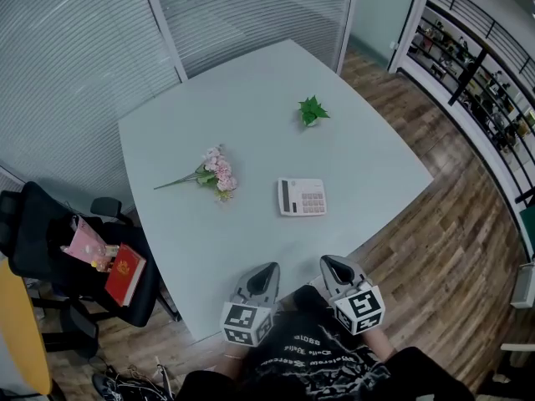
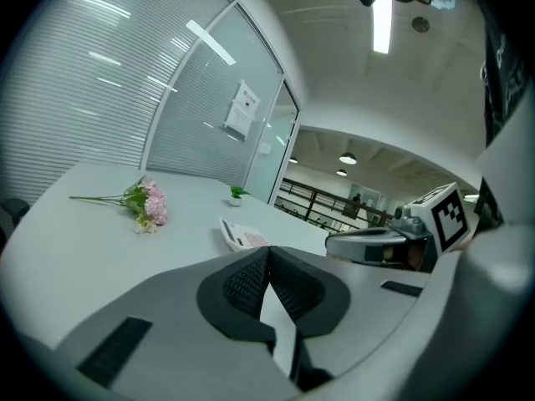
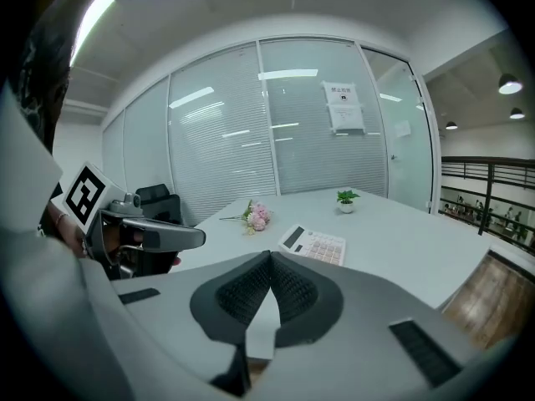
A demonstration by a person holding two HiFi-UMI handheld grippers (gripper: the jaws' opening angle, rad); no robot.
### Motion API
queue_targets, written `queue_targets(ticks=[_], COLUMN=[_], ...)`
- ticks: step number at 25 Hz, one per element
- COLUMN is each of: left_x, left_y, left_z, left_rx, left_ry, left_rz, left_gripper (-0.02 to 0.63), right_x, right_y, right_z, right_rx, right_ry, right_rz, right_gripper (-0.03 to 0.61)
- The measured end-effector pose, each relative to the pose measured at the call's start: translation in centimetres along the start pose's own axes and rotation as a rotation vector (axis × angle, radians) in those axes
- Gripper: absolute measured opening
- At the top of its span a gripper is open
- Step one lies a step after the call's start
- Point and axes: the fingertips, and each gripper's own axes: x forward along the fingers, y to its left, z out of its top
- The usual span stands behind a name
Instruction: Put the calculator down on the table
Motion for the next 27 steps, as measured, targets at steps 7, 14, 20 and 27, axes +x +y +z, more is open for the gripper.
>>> queue_targets(ticks=[7, 14, 20, 27], left_x=[0.3, 0.8, 1.7, 2.2], left_y=[0.2, 0.3, 0.4, 0.6], left_z=[0.4, 0.6, 0.5, 0.7], left_rx=[-0.03, -0.021, -0.007, -0.003], left_ry=[-0.016, -0.003, 0.009, 0.012], left_rz=[-0.019, -0.019, -0.01, 0.003], left_gripper=[0.02, 0.02, 0.02, 0.02], right_x=[0.4, 0.8, 1.5, 1.6], right_y=[-0.1, -0.2, -0.5, -1.6], right_z=[-0.1, 0.2, 0.2, 0.5], right_rx=[-0.028, -0.033, -0.046, -0.03], right_ry=[0.021, 0.028, 0.033, 0.027], right_rz=[-0.004, 0.005, 0.019, 0.011], right_gripper=[0.008, 0.008, 0.006, 0.006])
